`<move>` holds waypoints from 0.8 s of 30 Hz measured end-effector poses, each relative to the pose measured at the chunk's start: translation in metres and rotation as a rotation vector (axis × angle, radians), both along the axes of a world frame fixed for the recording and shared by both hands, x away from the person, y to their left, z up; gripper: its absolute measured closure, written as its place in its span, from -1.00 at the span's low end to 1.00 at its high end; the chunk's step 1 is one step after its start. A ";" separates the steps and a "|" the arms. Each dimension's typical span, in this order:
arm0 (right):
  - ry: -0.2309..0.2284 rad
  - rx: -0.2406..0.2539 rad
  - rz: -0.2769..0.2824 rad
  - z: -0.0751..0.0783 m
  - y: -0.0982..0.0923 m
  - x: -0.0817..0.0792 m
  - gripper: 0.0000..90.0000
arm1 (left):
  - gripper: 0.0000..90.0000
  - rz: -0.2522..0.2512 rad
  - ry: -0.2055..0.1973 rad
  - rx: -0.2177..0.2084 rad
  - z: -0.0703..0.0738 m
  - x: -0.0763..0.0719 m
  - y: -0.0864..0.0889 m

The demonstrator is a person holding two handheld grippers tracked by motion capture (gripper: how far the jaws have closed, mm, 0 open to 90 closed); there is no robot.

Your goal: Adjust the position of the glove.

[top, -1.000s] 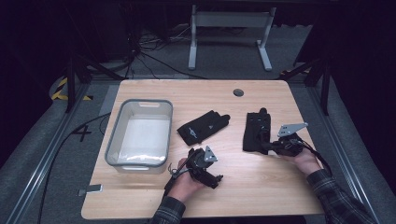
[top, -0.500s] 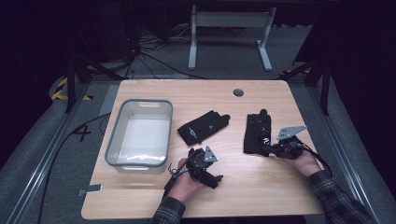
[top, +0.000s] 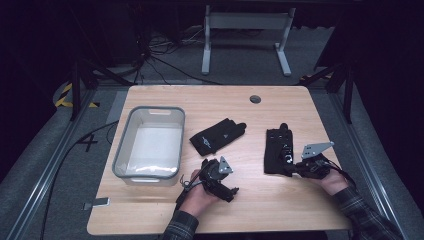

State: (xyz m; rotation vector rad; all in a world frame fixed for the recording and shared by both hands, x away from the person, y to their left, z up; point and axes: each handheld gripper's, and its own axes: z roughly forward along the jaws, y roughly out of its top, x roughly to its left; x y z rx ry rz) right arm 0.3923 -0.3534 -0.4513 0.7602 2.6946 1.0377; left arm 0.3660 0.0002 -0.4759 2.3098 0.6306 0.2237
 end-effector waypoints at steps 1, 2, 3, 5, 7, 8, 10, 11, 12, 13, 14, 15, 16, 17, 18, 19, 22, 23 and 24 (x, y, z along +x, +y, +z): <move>0.006 0.001 0.005 0.000 0.000 -0.004 1.00 | -1.00 0.000 0.000 0.000 0.000 0.000 0.000; 0.006 0.001 0.005 0.000 0.000 -0.004 1.00 | -1.00 0.000 0.000 0.000 0.000 0.000 0.000; 0.011 0.003 0.009 0.000 -0.001 -0.008 1.00 | -1.00 0.000 0.000 0.000 0.000 0.000 0.000; 0.015 0.000 0.013 0.000 -0.002 -0.011 1.00 | -1.00 0.000 0.000 0.000 0.000 0.000 0.000; 0.017 -0.002 0.022 0.001 -0.003 -0.016 1.00 | -1.00 0.001 0.000 0.000 0.000 0.000 0.000; 0.017 -0.002 0.022 0.001 -0.003 -0.016 1.00 | -1.00 0.001 0.000 0.000 0.000 0.000 0.000; 0.019 -0.003 0.027 0.001 -0.003 -0.021 1.00 | -1.00 0.000 0.000 -0.001 0.000 0.000 0.000; 0.023 -0.002 0.031 0.001 -0.004 -0.024 1.00 | -1.00 0.000 0.000 0.000 0.000 0.000 0.000; 0.023 -0.002 0.031 0.001 -0.004 -0.024 1.00 | -1.00 0.000 0.000 0.000 0.000 0.000 0.000; 0.024 -0.004 0.037 0.001 -0.004 -0.026 1.00 | -1.00 0.000 0.000 -0.001 0.000 0.000 0.000; 0.026 -0.003 0.039 0.001 -0.005 -0.028 1.00 | -1.00 0.000 0.000 0.000 0.000 0.000 0.000; 0.027 -0.002 0.041 0.001 -0.005 -0.030 1.00 | -1.00 0.000 0.000 0.000 0.000 0.000 0.000; 0.031 -0.004 0.045 0.001 -0.005 -0.032 1.00 | -1.00 0.000 0.000 -0.001 0.000 0.000 0.000; 0.032 -0.002 0.048 0.001 -0.006 -0.034 1.00 | -1.00 0.001 0.000 -0.001 0.000 0.000 0.000; 0.033 -0.003 0.049 0.001 -0.006 -0.036 1.00 | -1.00 0.001 0.000 -0.001 0.000 0.000 0.000; 0.034 -0.003 0.052 0.001 -0.006 -0.037 1.00 | -1.00 0.000 0.000 -0.001 0.000 0.000 0.000; 0.038 -0.004 0.062 0.001 -0.007 -0.042 1.00 | -1.00 0.000 0.000 0.000 0.000 0.000 0.000; 0.041 -0.003 0.066 0.001 -0.007 -0.044 1.00 | -1.00 0.000 0.000 -0.001 0.000 0.000 0.000; 0.043 -0.004 0.071 0.001 -0.007 -0.045 1.00 | -1.00 0.000 0.000 -0.001 0.000 0.000 0.000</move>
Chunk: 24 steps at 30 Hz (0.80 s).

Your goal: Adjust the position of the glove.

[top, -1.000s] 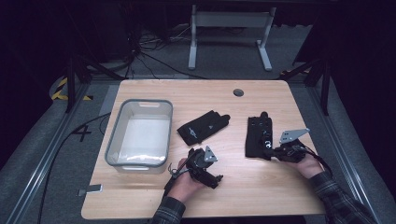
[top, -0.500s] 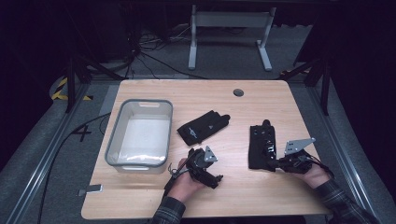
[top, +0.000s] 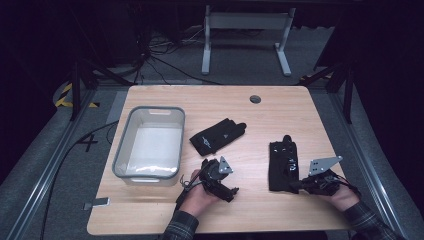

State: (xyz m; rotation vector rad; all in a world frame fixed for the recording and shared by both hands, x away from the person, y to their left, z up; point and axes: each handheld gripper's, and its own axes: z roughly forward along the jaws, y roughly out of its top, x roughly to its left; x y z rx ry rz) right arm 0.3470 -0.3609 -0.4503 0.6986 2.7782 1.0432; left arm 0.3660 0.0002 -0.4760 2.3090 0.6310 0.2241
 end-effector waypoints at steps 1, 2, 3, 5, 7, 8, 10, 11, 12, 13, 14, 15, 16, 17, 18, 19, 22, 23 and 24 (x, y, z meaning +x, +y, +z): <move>0.000 0.000 0.000 0.000 0.000 0.000 1.00 | -1.00 0.000 0.000 0.000 0.000 0.000 0.000; 0.008 0.004 0.012 0.000 -0.001 -0.004 1.00 | -1.00 0.000 0.000 0.000 0.000 0.000 0.000; 0.008 0.004 0.012 0.000 -0.001 -0.004 1.00 | -1.00 0.000 0.000 0.000 0.000 0.000 0.000; 0.014 0.007 0.030 0.000 -0.001 -0.008 1.00 | -1.00 0.000 0.000 0.000 0.000 0.000 0.000; 0.016 0.007 0.034 0.000 -0.001 -0.010 1.00 | -1.00 0.000 0.000 0.000 0.000 0.000 0.000; 0.012 0.003 0.040 0.000 -0.001 -0.013 1.00 | -1.00 0.000 0.000 0.000 0.000 0.000 0.000; 0.000 0.000 0.047 0.002 -0.001 -0.014 1.00 | -1.00 0.000 0.000 0.000 0.000 0.000 0.000; -0.006 0.008 0.042 0.004 -0.001 -0.013 1.00 | -1.00 0.000 0.000 0.000 0.000 0.000 0.000; -0.006 0.008 0.042 0.004 -0.001 -0.013 1.00 | -1.00 0.000 0.000 0.000 0.000 0.000 0.000; -0.014 0.021 0.036 0.006 -0.001 -0.011 1.00 | -1.00 0.000 0.000 0.000 0.000 0.000 0.000; -0.036 0.032 0.013 0.011 -0.002 -0.005 1.00 | -1.00 0.000 0.000 0.000 0.000 0.000 0.000; -0.046 0.040 0.001 0.013 -0.002 0.000 1.00 | -1.00 0.000 0.000 0.000 0.000 0.000 0.000; -0.058 0.040 -0.012 0.015 -0.002 0.005 1.00 | -1.00 0.000 0.000 0.000 0.000 0.000 0.000; -0.066 0.037 -0.026 0.017 -0.002 0.012 1.00 | -1.00 0.000 0.000 0.000 0.000 0.000 0.000; -0.066 0.037 -0.026 0.017 -0.002 0.012 1.00 | -1.00 0.000 0.000 0.000 0.000 0.000 0.000; -0.074 0.044 -0.051 0.019 -0.002 0.024 1.00 | -1.00 0.000 0.000 0.000 0.000 0.000 0.000; -0.085 0.042 -0.079 0.019 -0.001 0.041 1.00 | -1.00 0.000 0.001 -0.001 0.000 0.000 0.000; -0.085 0.042 -0.079 0.019 -0.001 0.041 1.00 | -1.00 0.000 0.001 -0.001 0.000 0.000 0.000; -0.088 0.036 -0.094 0.018 0.000 0.051 1.00 | -1.00 0.000 0.001 -0.001 0.000 0.000 0.000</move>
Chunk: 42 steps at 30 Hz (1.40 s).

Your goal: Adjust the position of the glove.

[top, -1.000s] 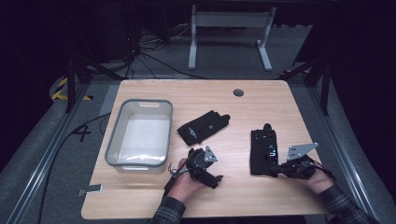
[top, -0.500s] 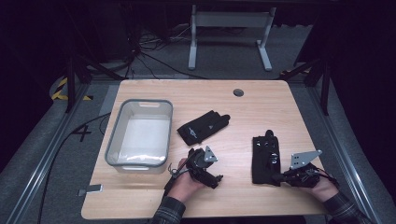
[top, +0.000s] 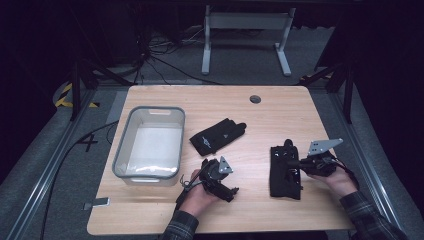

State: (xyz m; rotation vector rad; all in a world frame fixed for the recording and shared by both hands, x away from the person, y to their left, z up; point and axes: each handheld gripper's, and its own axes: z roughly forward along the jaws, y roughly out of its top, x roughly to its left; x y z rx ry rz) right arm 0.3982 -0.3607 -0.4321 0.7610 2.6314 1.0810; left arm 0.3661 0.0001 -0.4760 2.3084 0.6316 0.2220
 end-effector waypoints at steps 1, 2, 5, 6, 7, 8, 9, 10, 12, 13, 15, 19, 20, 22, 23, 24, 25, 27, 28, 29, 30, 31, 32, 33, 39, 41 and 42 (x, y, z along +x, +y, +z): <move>0.001 -0.002 -0.007 -0.001 0.000 0.005 1.00 | -1.00 0.000 0.000 0.000 0.000 0.000 0.000; 0.001 -0.002 -0.007 -0.001 0.000 0.005 1.00 | -1.00 0.000 -0.002 0.002 0.000 0.000 0.000; 0.003 -0.012 -0.026 -0.005 0.001 0.018 1.00 | -1.00 0.000 0.000 0.000 0.000 0.000 0.000; 0.007 -0.016 -0.028 -0.006 0.002 0.021 1.00 | -1.00 0.001 -0.001 0.001 0.000 0.000 0.000; 0.009 -0.023 -0.030 -0.008 0.003 0.024 1.00 | -1.00 0.000 0.000 0.001 0.000 0.000 0.000; 0.012 -0.031 -0.032 -0.010 0.004 0.026 1.00 | -1.00 0.001 -0.001 0.001 0.000 0.000 0.000; 0.018 -0.040 -0.029 -0.012 0.005 0.028 1.00 | -1.00 0.000 0.000 0.000 0.000 0.000 0.000; 0.024 -0.046 -0.025 -0.014 0.006 0.029 1.00 | -1.00 0.001 -0.001 0.001 0.000 0.000 0.000; 0.028 -0.047 -0.021 -0.017 0.009 0.029 1.00 | -1.00 0.000 0.000 0.000 0.000 0.000 0.000; 0.029 -0.045 -0.017 -0.017 0.010 0.029 1.00 | -1.00 0.001 -0.001 0.001 0.000 0.000 0.000; 0.027 -0.044 -0.011 -0.018 0.013 0.026 1.00 | -1.00 0.001 -0.001 0.001 0.000 0.000 0.000; 0.032 -0.041 0.015 -0.018 0.022 0.019 1.00 | -1.00 0.000 0.000 0.000 0.000 0.000 0.000; 0.033 -0.038 0.021 -0.019 0.024 0.018 1.00 | -1.00 0.000 0.000 0.001 0.000 0.000 0.000; 0.035 -0.040 0.026 -0.019 0.027 0.016 1.00 | -1.00 0.000 0.000 0.000 0.000 0.000 0.000; 0.033 -0.047 0.031 -0.018 0.030 0.014 1.00 | -1.00 0.000 0.000 0.000 0.000 0.000 0.000; 0.032 -0.050 0.034 -0.018 0.032 0.013 1.00 | -1.00 0.001 -0.001 0.001 0.000 0.000 0.000; 0.033 -0.046 0.042 -0.019 0.036 0.011 1.00 | -1.00 0.001 -0.001 0.001 0.000 0.000 0.000; 0.033 -0.043 0.056 -0.019 0.043 0.007 1.00 | -1.00 0.001 -0.001 0.001 0.000 0.000 0.000; 0.033 -0.043 0.056 -0.019 0.043 0.007 1.00 | -1.00 0.001 -0.001 0.001 0.000 0.000 0.000; 0.032 -0.043 0.058 -0.019 0.046 0.006 1.00 | -1.00 0.000 -0.001 0.001 0.000 0.000 0.000; 0.032 -0.043 0.058 -0.019 0.046 0.006 1.00 | -1.00 0.000 -0.001 0.001 0.000 0.000 0.000; 0.028 -0.050 0.055 -0.019 0.047 0.005 1.00 | -1.00 0.001 -0.001 0.001 0.000 0.000 0.000; 0.022 -0.052 0.057 -0.019 0.048 0.005 1.00 | -1.00 0.000 0.000 0.000 0.000 0.000 0.000; 0.022 -0.052 0.057 -0.019 0.048 0.005 1.00 | -1.00 0.000 0.000 0.000 0.000 0.000 0.000; 0.024 -0.049 0.059 -0.019 0.048 0.005 1.00 | -1.00 0.001 -0.001 0.001 0.000 0.000 0.000; 0.023 -0.046 0.058 -0.019 0.048 0.005 1.00 | -1.00 0.001 0.000 0.000 0.000 0.000 0.000; 0.024 -0.045 0.057 -0.019 0.047 0.005 1.00 | -1.00 0.001 -0.001 0.001 0.000 0.000 0.000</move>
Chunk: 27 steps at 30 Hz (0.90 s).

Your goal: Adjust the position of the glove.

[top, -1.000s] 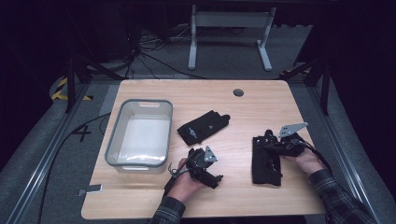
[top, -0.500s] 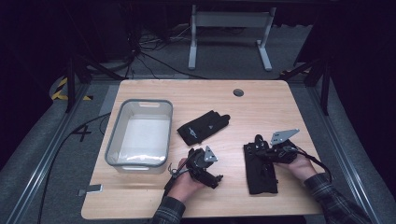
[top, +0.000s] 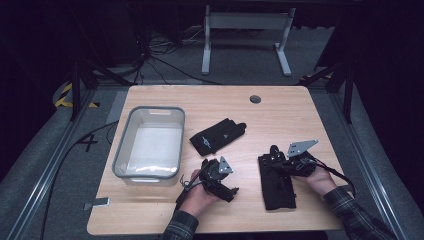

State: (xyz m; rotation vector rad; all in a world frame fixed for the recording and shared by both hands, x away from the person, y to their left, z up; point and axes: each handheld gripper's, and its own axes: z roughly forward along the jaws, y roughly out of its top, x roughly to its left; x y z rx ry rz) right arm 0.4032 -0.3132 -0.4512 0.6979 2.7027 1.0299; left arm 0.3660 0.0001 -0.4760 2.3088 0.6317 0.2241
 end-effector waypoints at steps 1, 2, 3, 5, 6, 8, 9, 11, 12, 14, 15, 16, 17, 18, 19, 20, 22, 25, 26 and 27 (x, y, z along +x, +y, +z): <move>0.000 0.000 0.000 0.000 0.000 0.000 1.00 | -1.00 0.000 0.000 0.000 0.000 0.000 0.000; 0.000 0.001 0.003 0.000 0.000 0.000 1.00 | -1.00 0.000 0.001 -0.001 0.000 0.000 0.000; -0.001 0.008 0.002 0.001 -0.001 0.000 1.00 | -1.00 0.000 0.001 -0.001 0.000 0.000 0.000; -0.002 0.016 0.001 0.002 -0.002 0.000 1.00 | -1.00 0.000 0.001 -0.001 0.000 0.000 0.000; -0.005 0.018 0.001 0.004 -0.004 0.000 1.00 | -1.00 0.000 0.001 -0.001 0.000 0.000 0.000; -0.009 0.033 -0.005 0.007 -0.008 -0.001 1.00 | -1.00 0.000 0.000 0.000 0.000 0.000 0.000; -0.009 0.041 -0.009 0.009 -0.013 -0.003 1.00 | -1.00 0.000 0.001 -0.001 0.000 0.000 0.000; -0.013 0.051 -0.019 0.011 -0.023 -0.011 1.00 | -1.00 0.000 0.000 0.000 0.000 0.000 0.000; -0.012 0.051 -0.017 0.011 -0.026 -0.014 1.00 | -1.00 0.000 0.000 0.000 0.000 0.000 0.000; -0.006 0.048 -0.018 0.011 -0.030 -0.018 1.00 | -1.00 0.000 0.000 0.000 0.000 0.000 0.000; -0.007 0.037 -0.018 0.011 -0.033 -0.021 1.00 | -1.00 0.000 0.000 0.000 0.000 0.000 0.000; -0.003 0.042 -0.016 0.011 -0.037 -0.025 1.00 | -1.00 0.001 0.000 0.000 0.000 0.000 0.000; 0.000 0.044 -0.019 0.011 -0.040 -0.029 1.00 | -1.00 0.002 0.000 0.000 0.000 0.000 0.000; -0.001 0.037 -0.016 0.010 -0.042 -0.032 1.00 | -1.00 0.002 0.000 0.000 0.000 0.000 0.000; 0.004 0.038 -0.016 0.009 -0.044 -0.035 1.00 | -1.00 0.001 0.000 0.000 0.000 0.000 0.000; 0.007 0.035 -0.014 0.008 -0.046 -0.038 1.00 | -1.00 0.002 0.000 0.000 0.000 0.000 0.000; 0.007 0.034 -0.016 0.008 -0.048 -0.041 1.00 | -1.00 0.002 0.001 -0.001 0.000 0.000 0.000; 0.023 0.040 -0.006 0.006 -0.052 -0.050 1.00 | -1.00 0.002 0.000 0.000 0.000 0.000 0.000; 0.028 0.037 -0.001 0.005 -0.052 -0.052 1.00 | -1.00 0.003 0.000 0.000 0.000 0.000 0.000; 0.033 0.032 0.006 0.004 -0.052 -0.055 1.00 | -1.00 0.003 0.000 0.000 0.000 0.000 0.000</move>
